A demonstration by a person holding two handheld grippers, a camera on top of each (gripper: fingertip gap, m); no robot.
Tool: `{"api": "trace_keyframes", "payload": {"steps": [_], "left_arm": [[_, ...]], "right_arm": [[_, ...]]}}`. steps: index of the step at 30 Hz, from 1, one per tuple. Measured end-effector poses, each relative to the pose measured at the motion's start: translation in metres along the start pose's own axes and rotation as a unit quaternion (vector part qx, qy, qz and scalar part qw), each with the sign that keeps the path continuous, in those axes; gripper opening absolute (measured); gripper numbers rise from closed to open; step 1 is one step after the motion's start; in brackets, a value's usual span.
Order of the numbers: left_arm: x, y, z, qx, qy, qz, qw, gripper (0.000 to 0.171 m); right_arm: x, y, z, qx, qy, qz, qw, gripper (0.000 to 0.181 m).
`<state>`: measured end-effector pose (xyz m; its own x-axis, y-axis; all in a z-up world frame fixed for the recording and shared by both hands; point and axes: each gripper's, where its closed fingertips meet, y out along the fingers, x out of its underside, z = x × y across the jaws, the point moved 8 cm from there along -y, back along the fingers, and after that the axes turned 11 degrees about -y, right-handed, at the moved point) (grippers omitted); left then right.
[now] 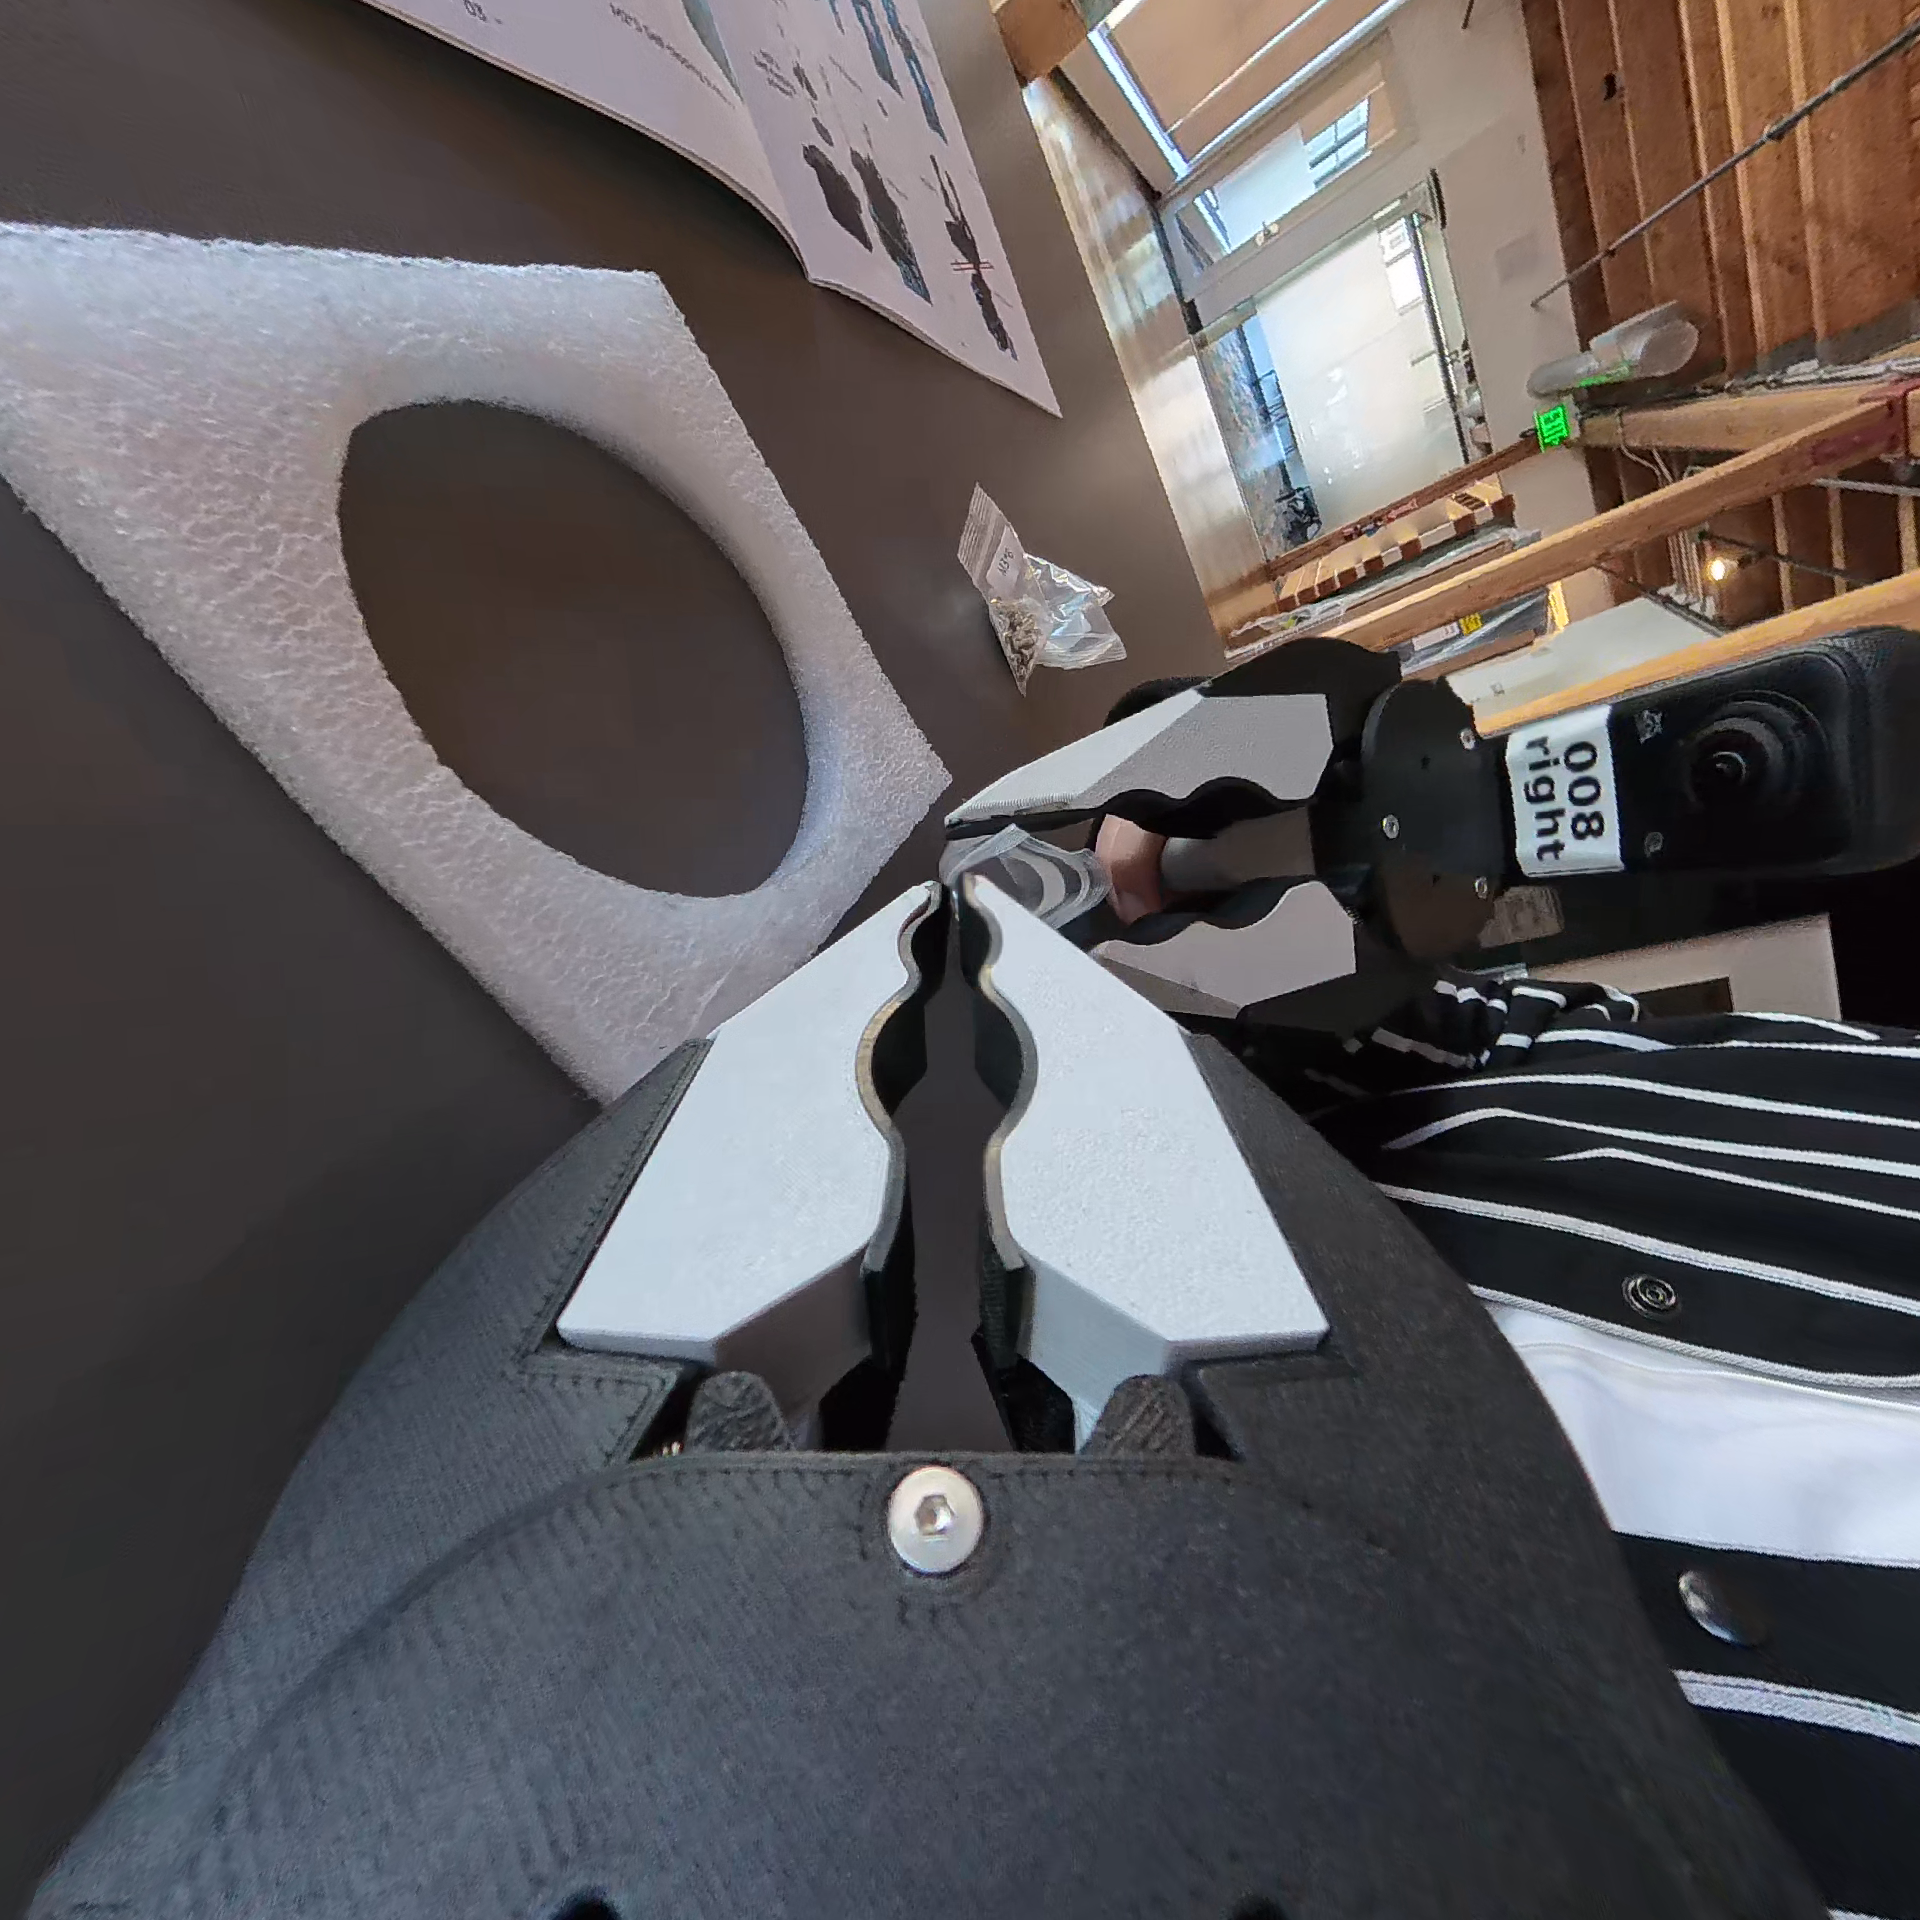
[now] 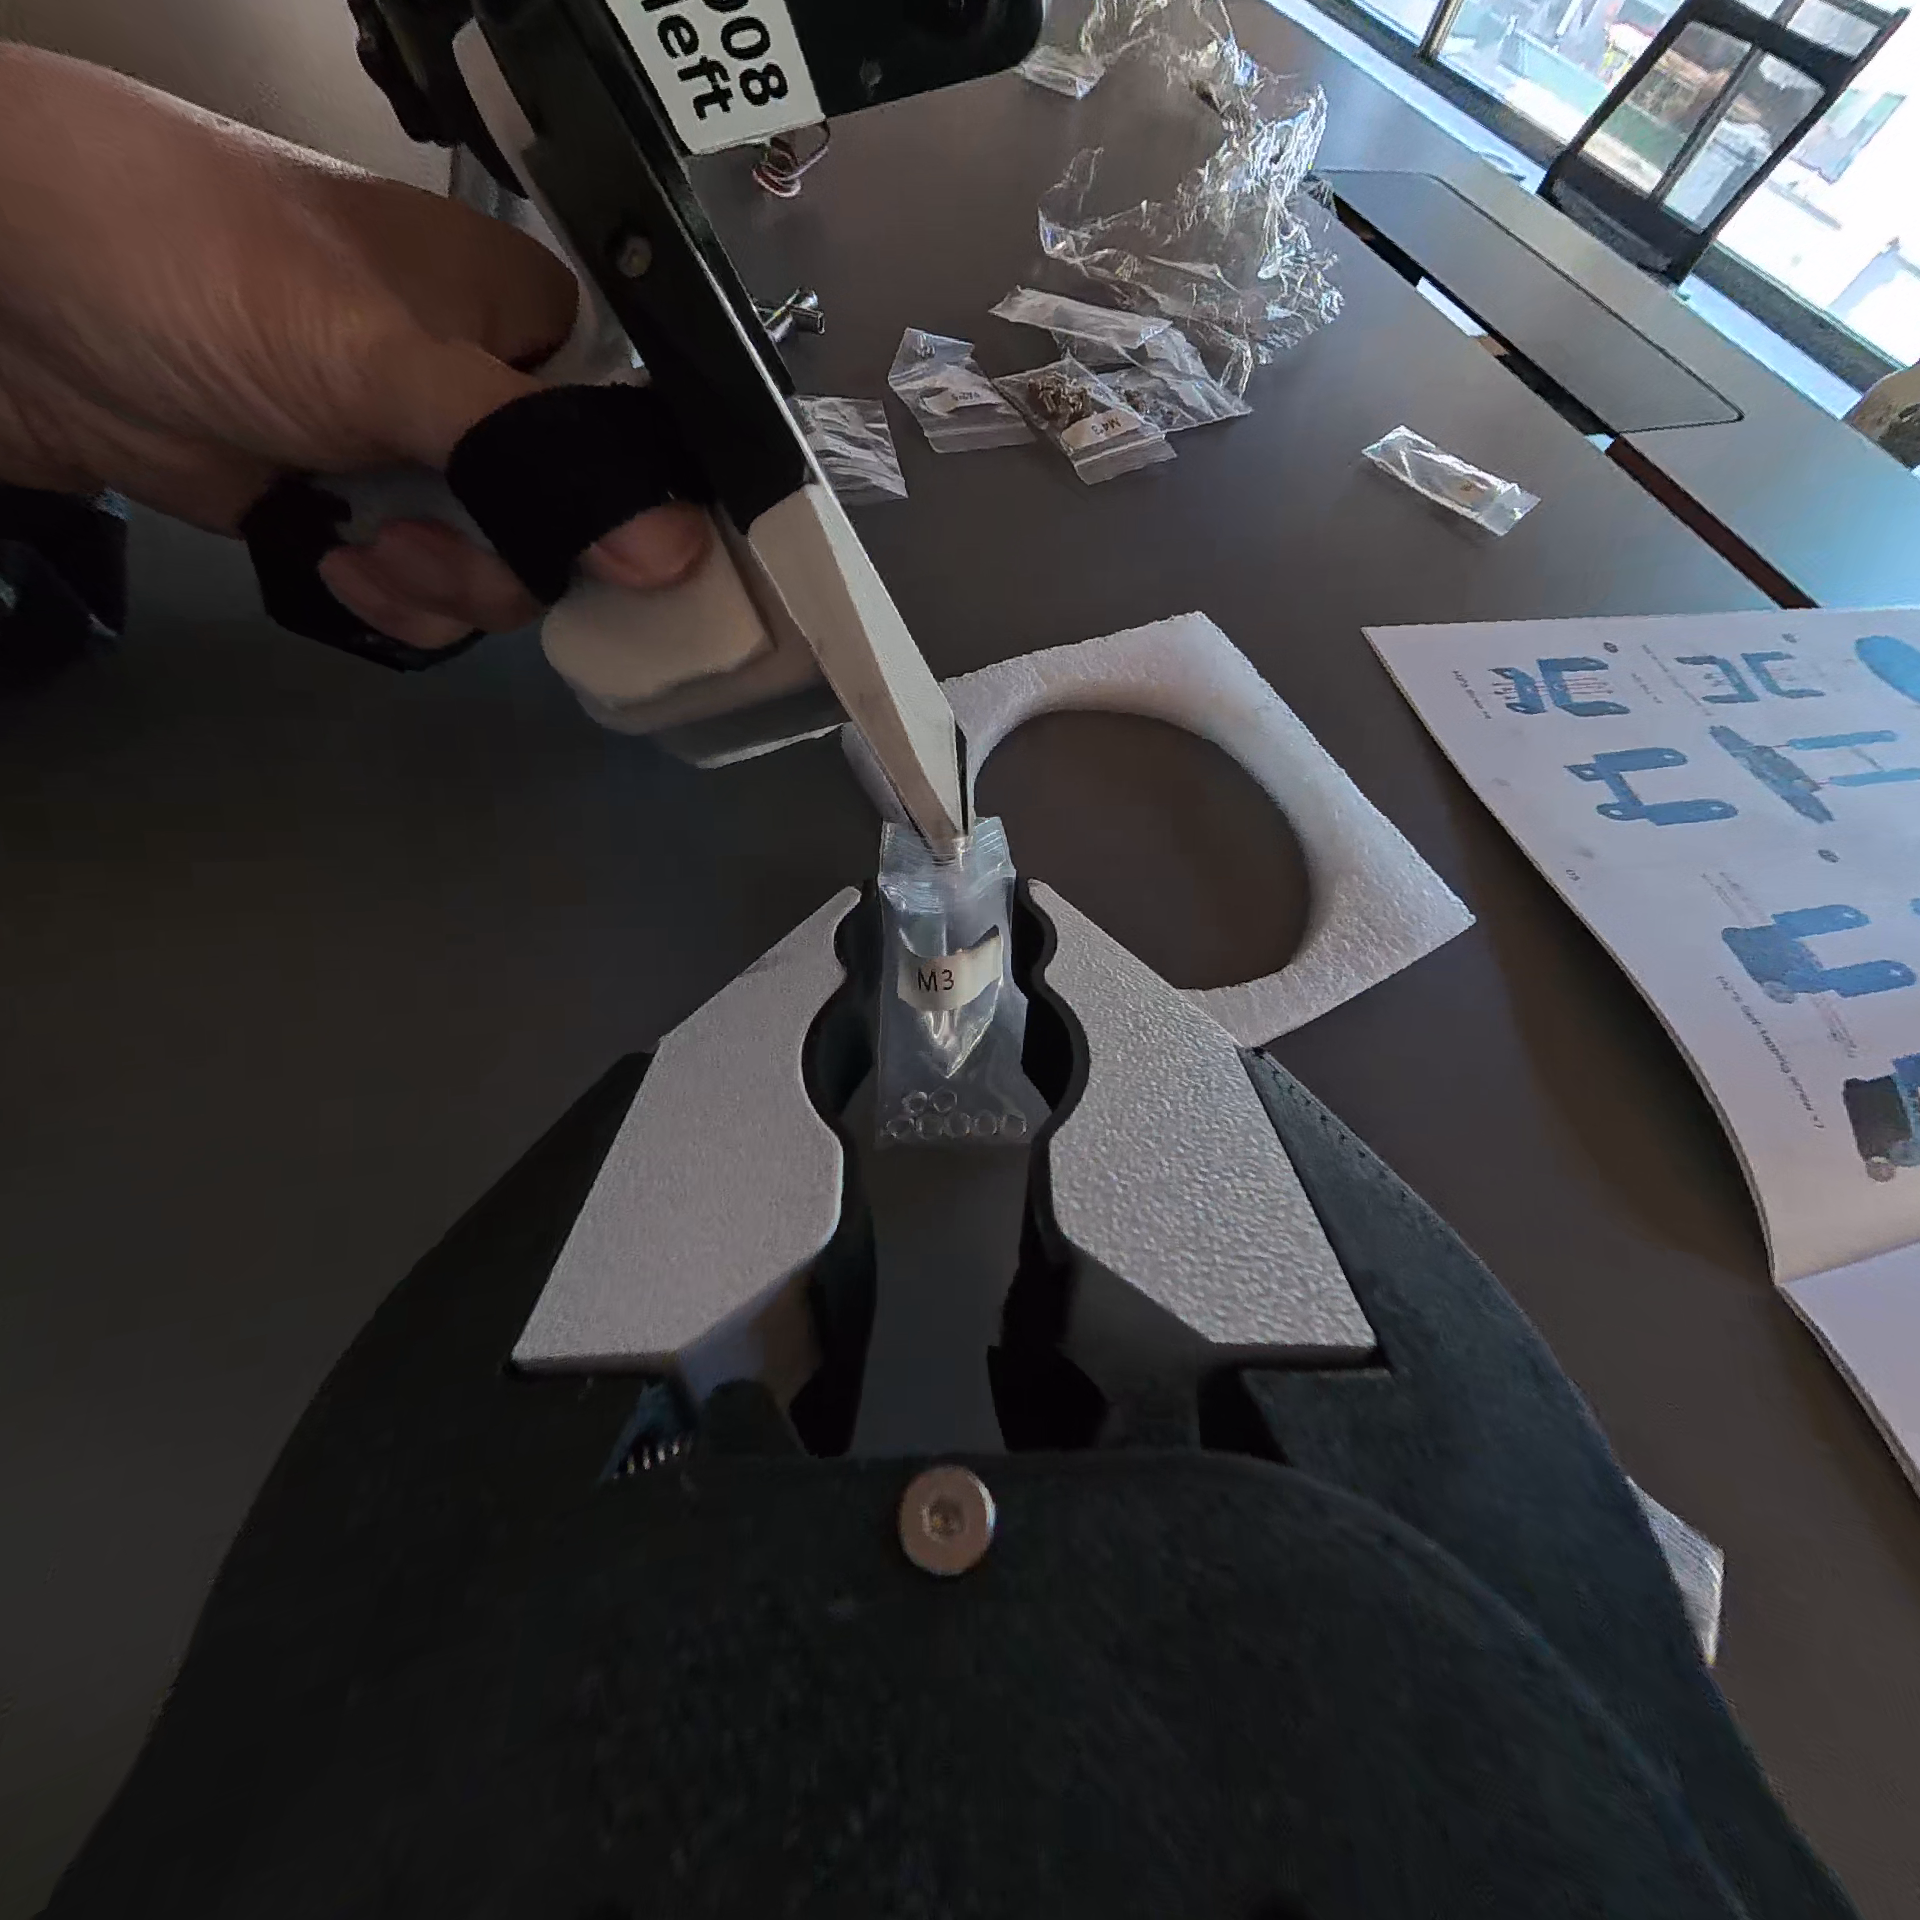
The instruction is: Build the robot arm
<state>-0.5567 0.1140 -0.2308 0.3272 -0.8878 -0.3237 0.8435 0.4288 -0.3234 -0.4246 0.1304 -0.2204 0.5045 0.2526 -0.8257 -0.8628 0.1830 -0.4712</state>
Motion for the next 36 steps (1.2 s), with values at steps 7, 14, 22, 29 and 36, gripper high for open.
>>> {"api": "trace_keyframes", "payload": {"steps": [7,14,22,29,36], "left_arm": [[-0.010,-0.021,0.000,0.019,-0.007,0.040,0.999,0.022],[-0.017,-0.039,-0.010,0.021,0.000,0.069,0.997,0.020],[-0.016,-0.035,-0.018,0.005,0.016,0.069,0.997,0.020],[-0.014,-0.032,-0.020,0.006,0.019,0.067,0.998,0.020],[-0.012,-0.029,-0.021,-0.005,0.023,0.060,0.998,0.020]], "right_arm": [[-0.009,-0.004,0.017,-0.021,-0.048,-0.062,0.997,0.023],[-0.002,0.012,0.049,-0.081,-0.068,-0.167,0.980,0.023],[-0.001,0.022,0.055,-0.102,-0.088,-0.202,0.970,0.023],[-0.004,0.025,0.056,-0.112,-0.101,-0.225,0.963,0.023],[-0.011,0.030,0.054,-0.129,-0.123,-0.238,0.955,0.023]]}}
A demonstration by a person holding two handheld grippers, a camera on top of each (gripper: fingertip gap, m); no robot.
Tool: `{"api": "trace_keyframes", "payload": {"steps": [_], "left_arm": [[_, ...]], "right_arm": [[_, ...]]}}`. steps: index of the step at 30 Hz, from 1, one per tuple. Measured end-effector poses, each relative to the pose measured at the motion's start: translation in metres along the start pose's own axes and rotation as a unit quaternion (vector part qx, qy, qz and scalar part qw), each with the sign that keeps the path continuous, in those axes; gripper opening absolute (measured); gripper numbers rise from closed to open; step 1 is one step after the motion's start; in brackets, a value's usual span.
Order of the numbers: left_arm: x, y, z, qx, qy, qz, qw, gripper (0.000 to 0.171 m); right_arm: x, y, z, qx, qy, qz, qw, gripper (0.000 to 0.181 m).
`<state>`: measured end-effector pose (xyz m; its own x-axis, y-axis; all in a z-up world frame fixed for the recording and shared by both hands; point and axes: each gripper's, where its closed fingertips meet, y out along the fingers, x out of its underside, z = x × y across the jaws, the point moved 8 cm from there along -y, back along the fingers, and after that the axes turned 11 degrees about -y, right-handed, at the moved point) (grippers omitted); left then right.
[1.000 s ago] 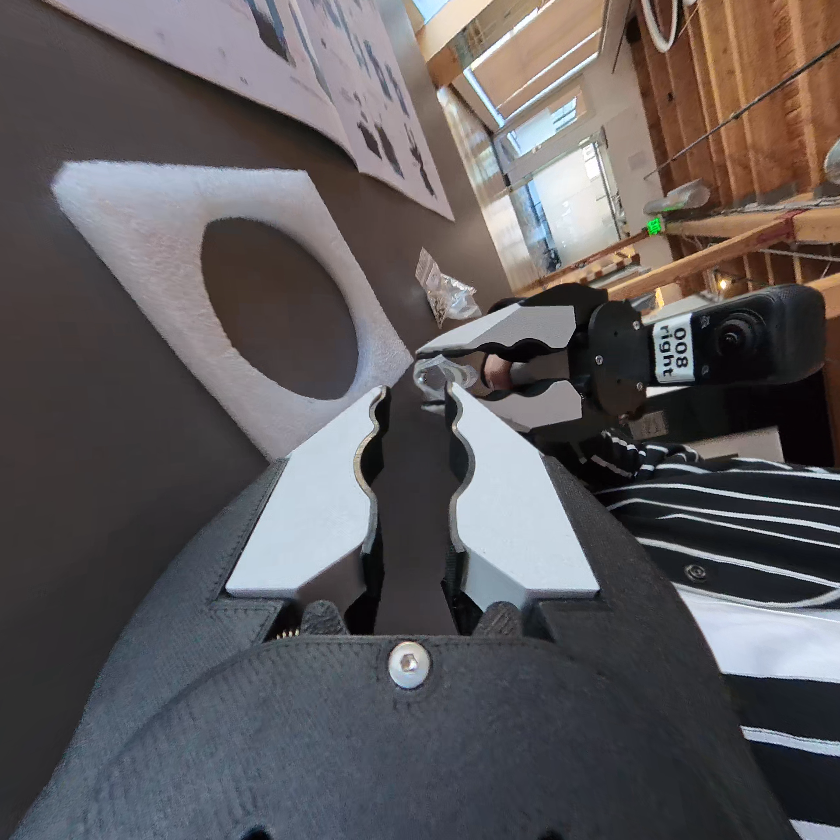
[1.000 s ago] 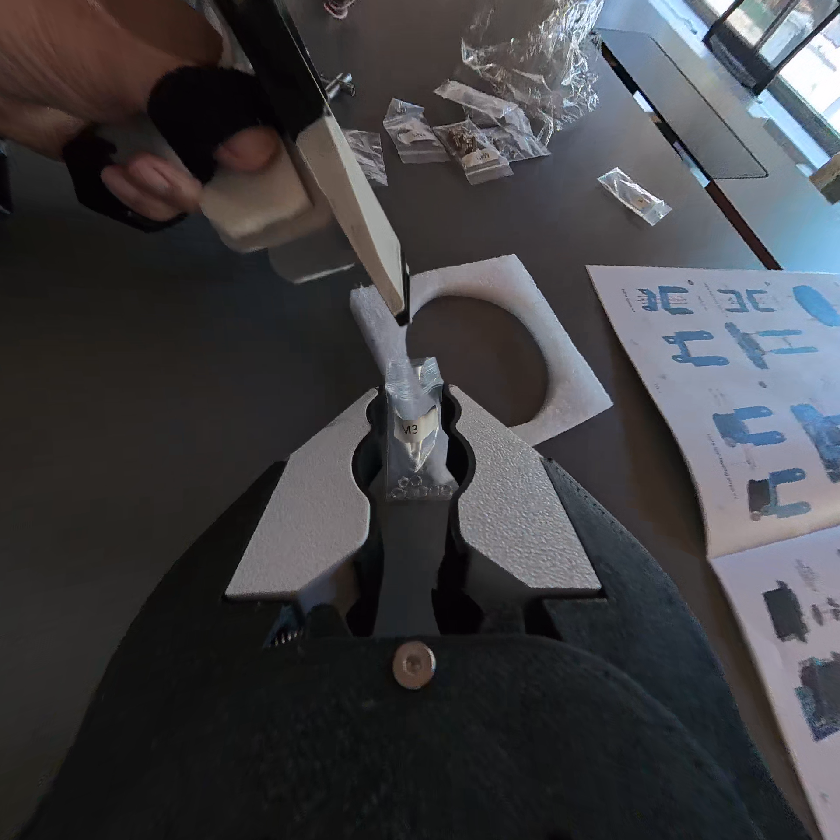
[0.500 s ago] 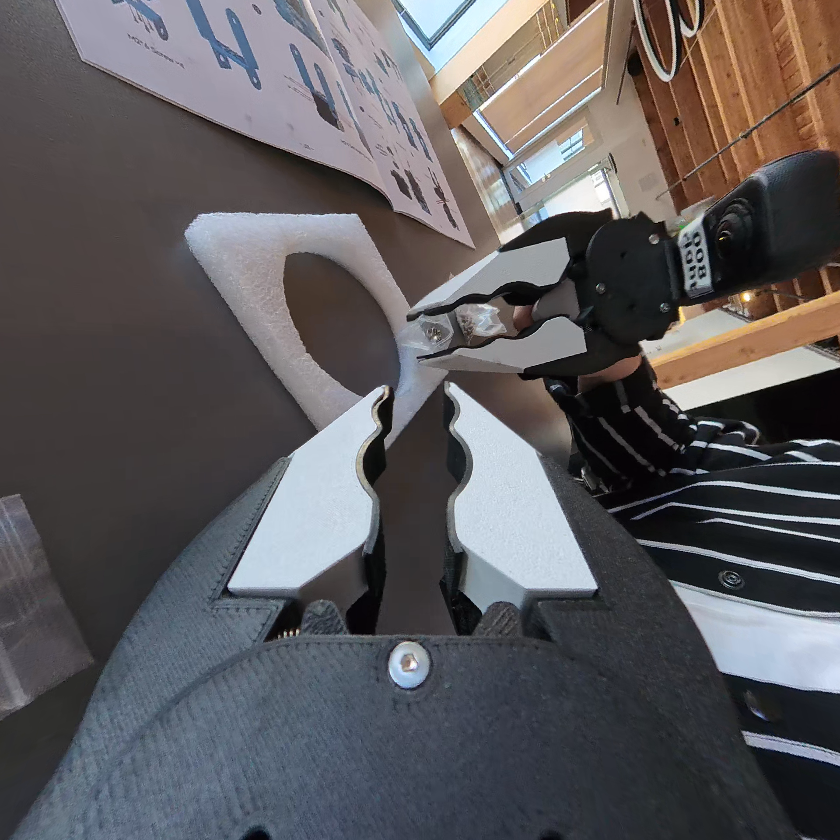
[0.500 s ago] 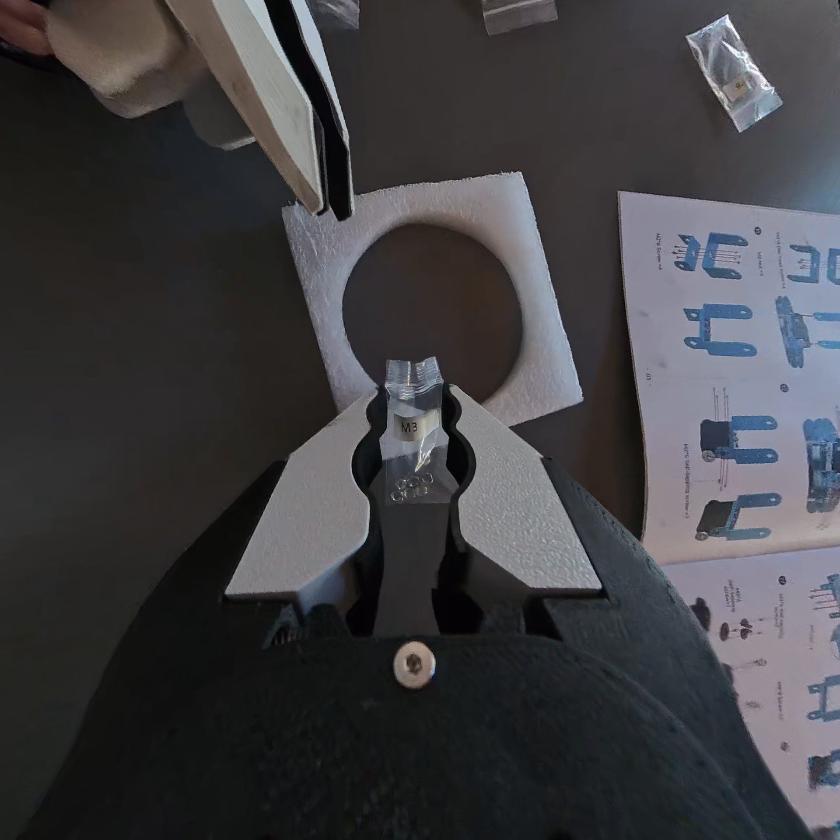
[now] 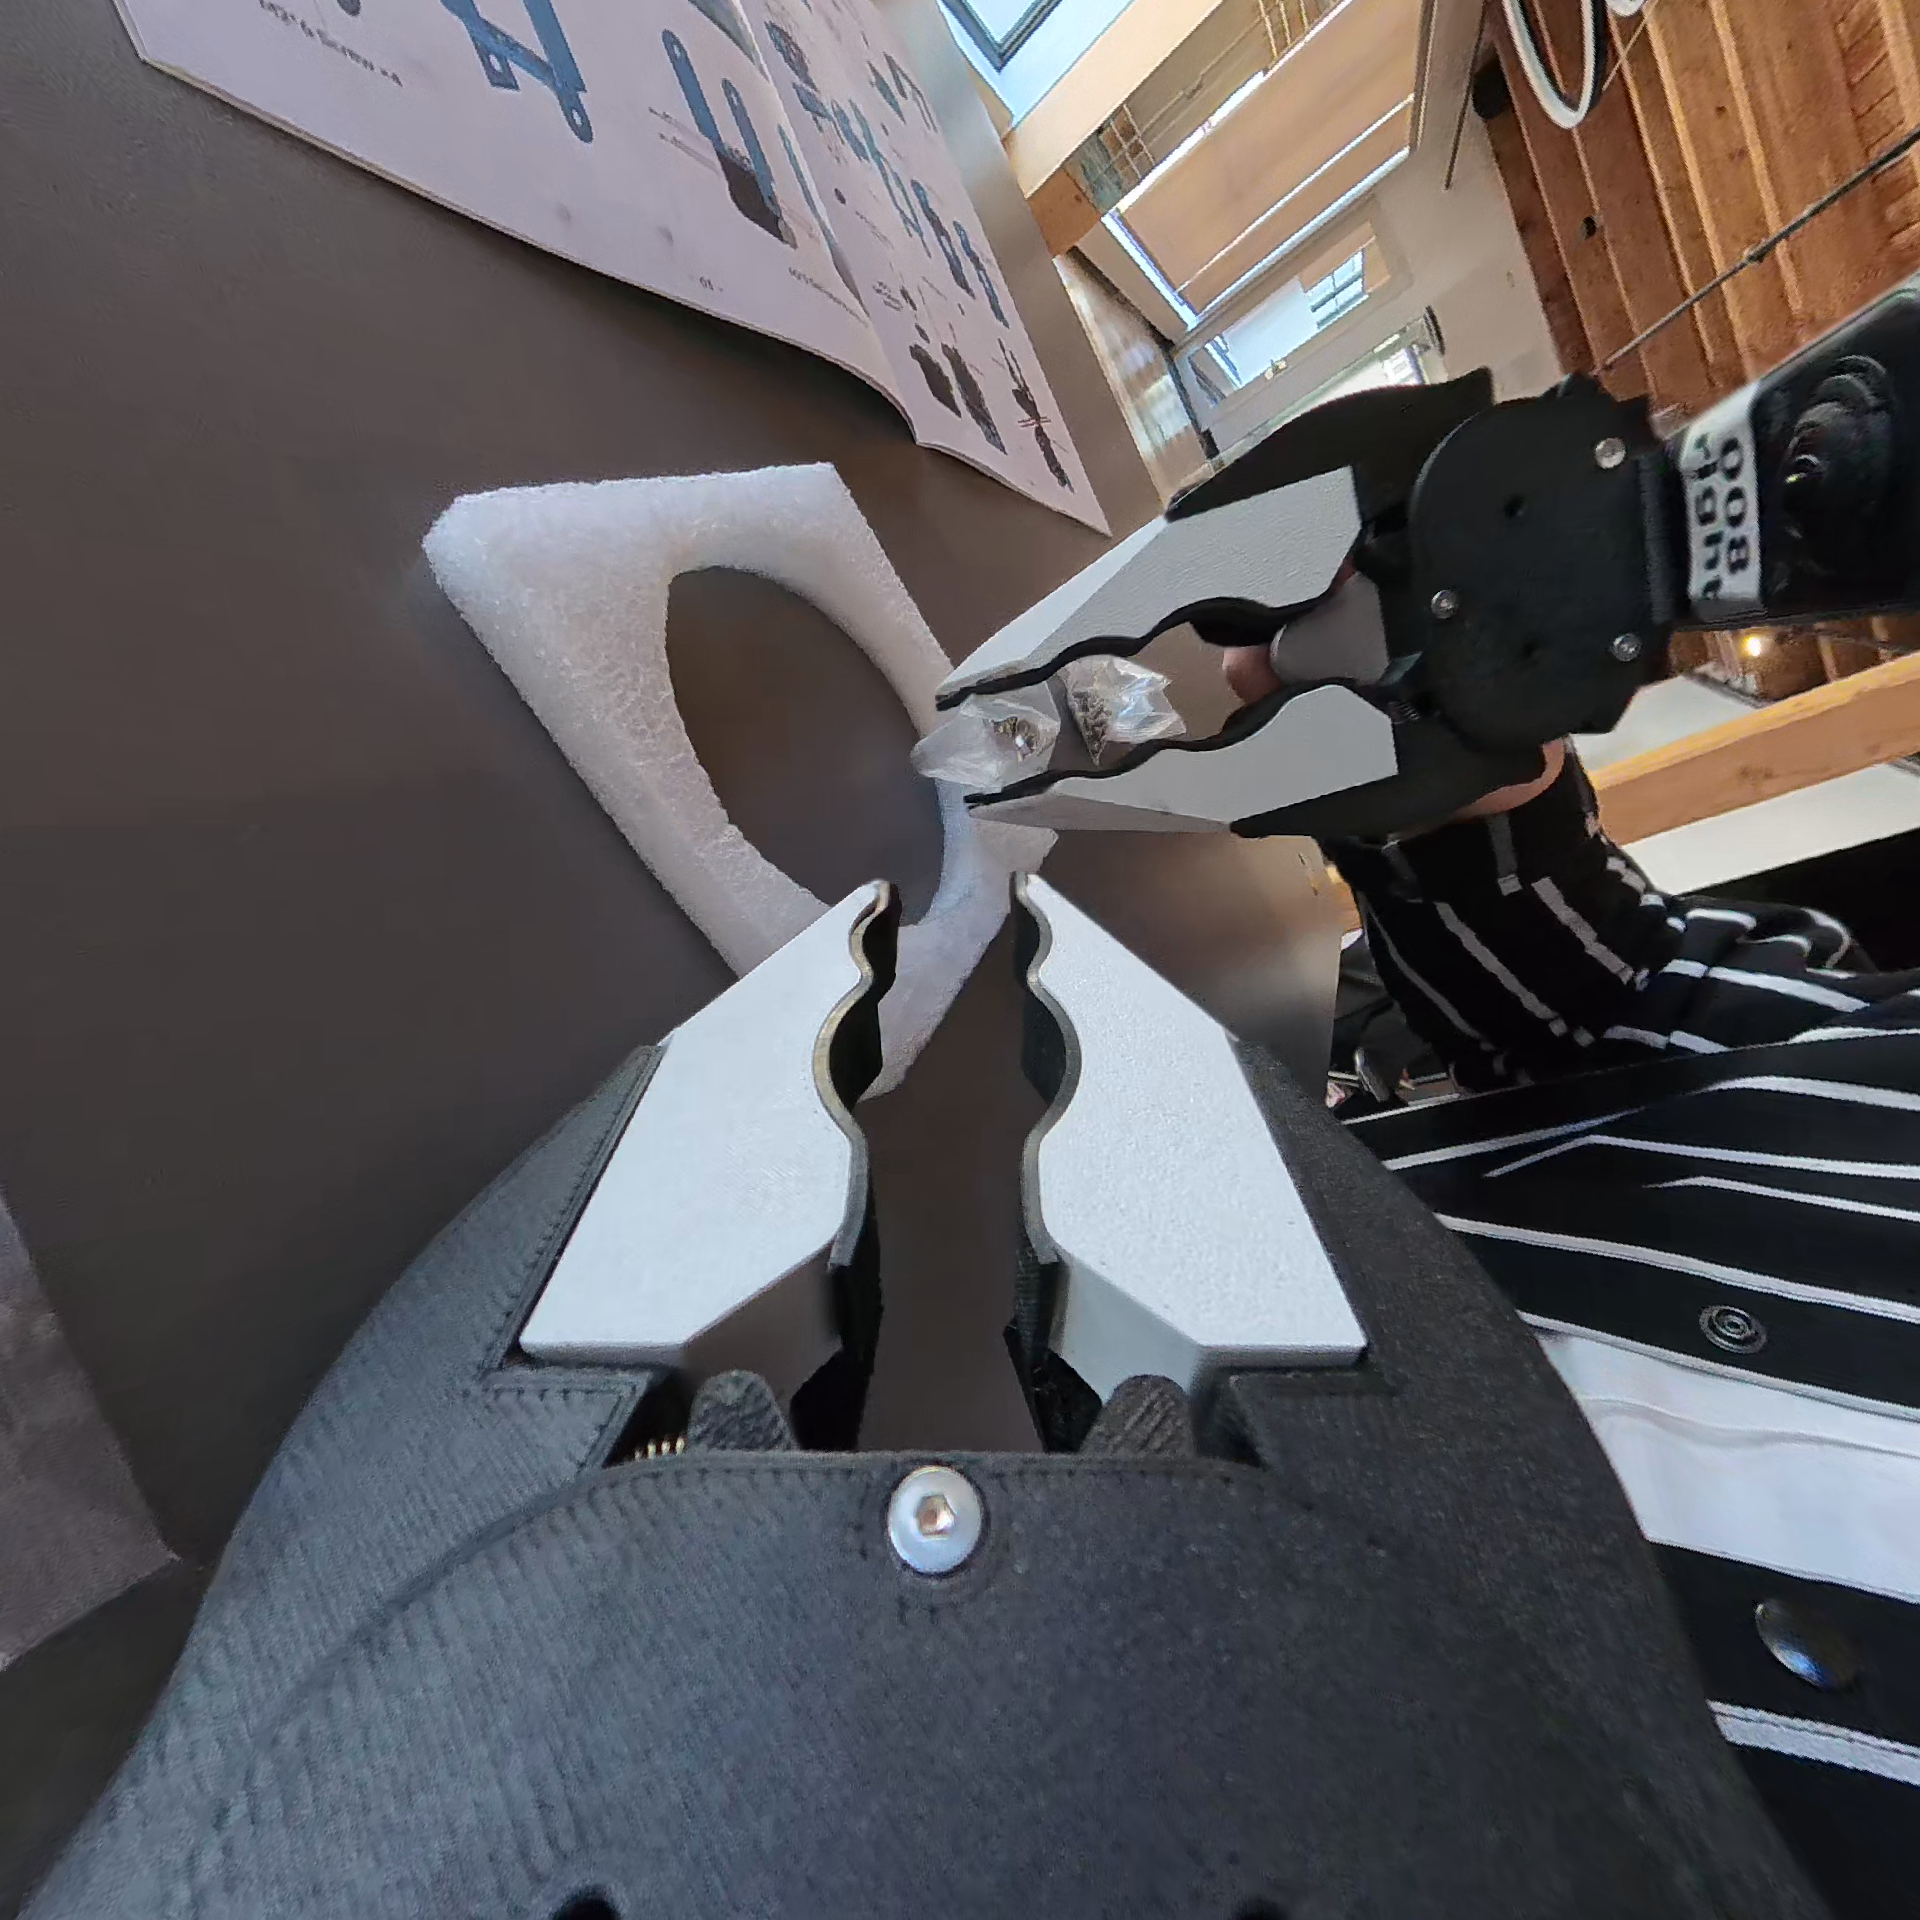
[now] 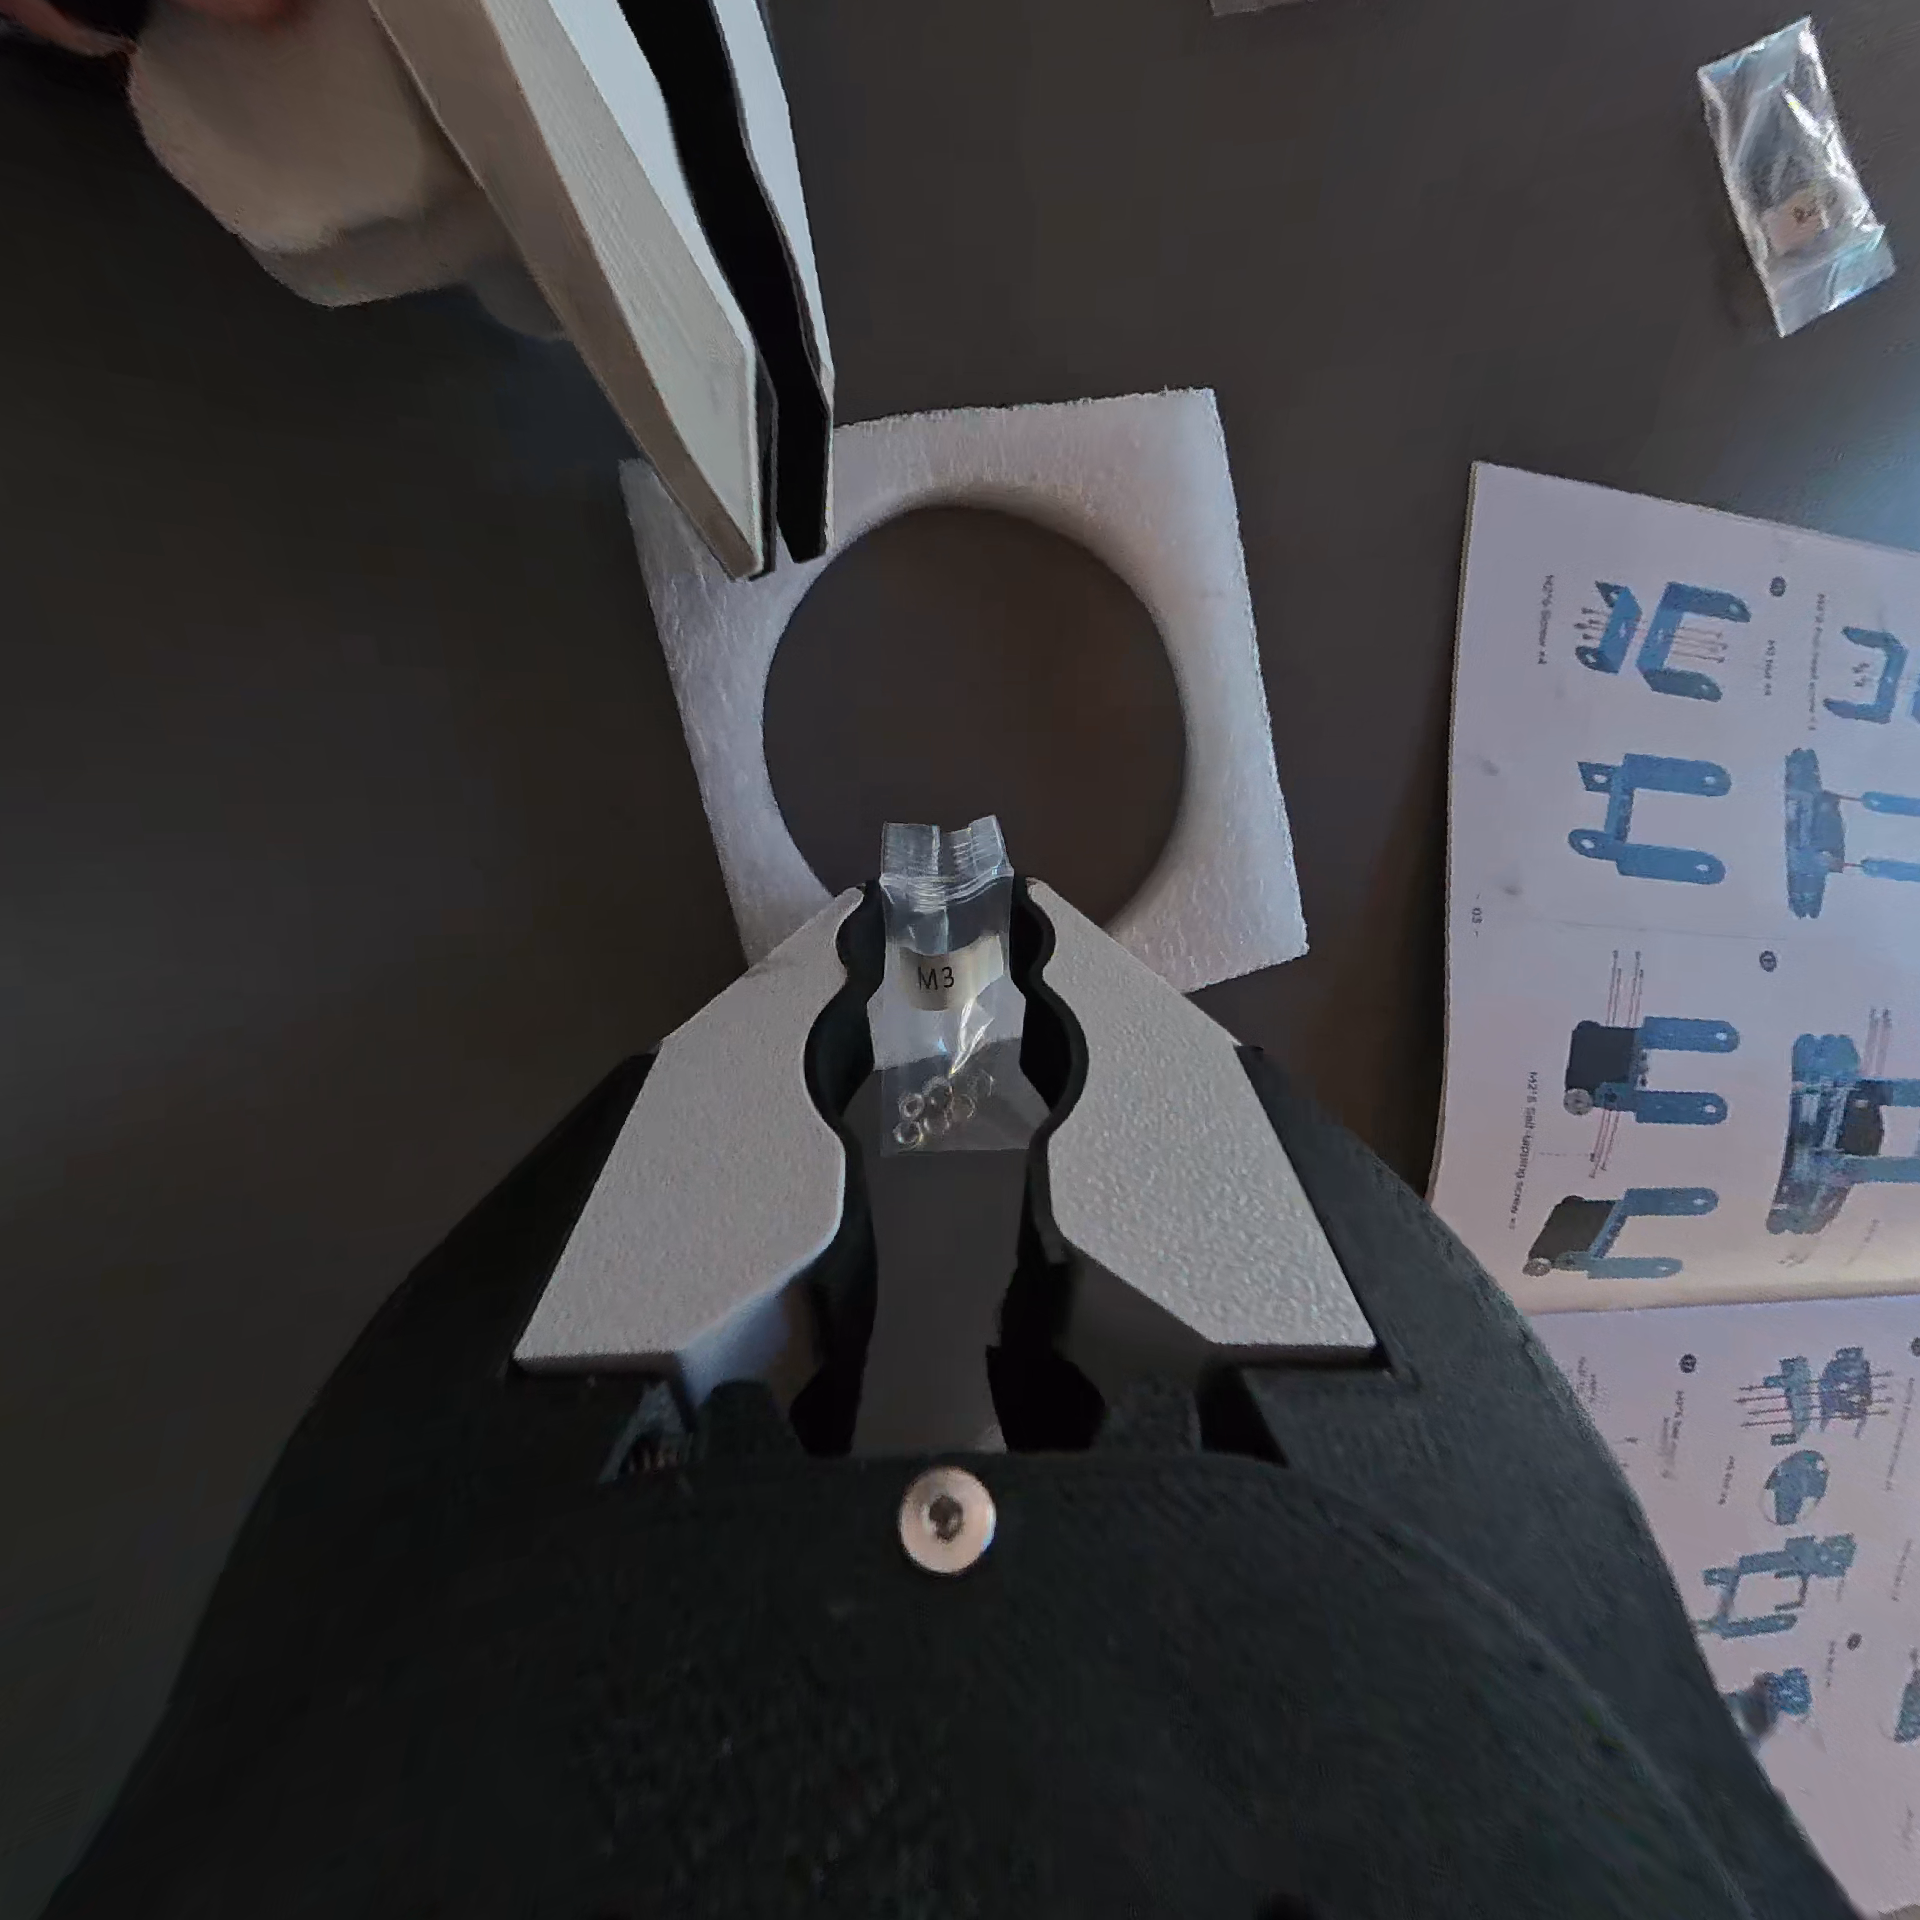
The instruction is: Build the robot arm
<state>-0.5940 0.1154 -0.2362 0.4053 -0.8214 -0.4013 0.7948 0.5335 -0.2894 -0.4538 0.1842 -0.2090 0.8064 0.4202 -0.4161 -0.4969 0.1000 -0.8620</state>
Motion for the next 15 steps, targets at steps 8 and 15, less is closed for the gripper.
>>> {"api": "trace_keyframes", "payload": {"steps": [8,15], "left_arm": [[0.0017,0.0019,-0.0024,-0.011,-0.004,-0.003,1.000,0.016],[0.0025,0.0031,-0.0018,-0.015,0.002,-0.005,1.000,0.015]], "right_arm": [[-0.0014,0.0020,0.0001,-0.013,-0.010,-0.023,1.000,0.025],[-0.0043,0.0007,-0.0015,-0.002,-0.027,-0.023,0.999,0.025]]}}
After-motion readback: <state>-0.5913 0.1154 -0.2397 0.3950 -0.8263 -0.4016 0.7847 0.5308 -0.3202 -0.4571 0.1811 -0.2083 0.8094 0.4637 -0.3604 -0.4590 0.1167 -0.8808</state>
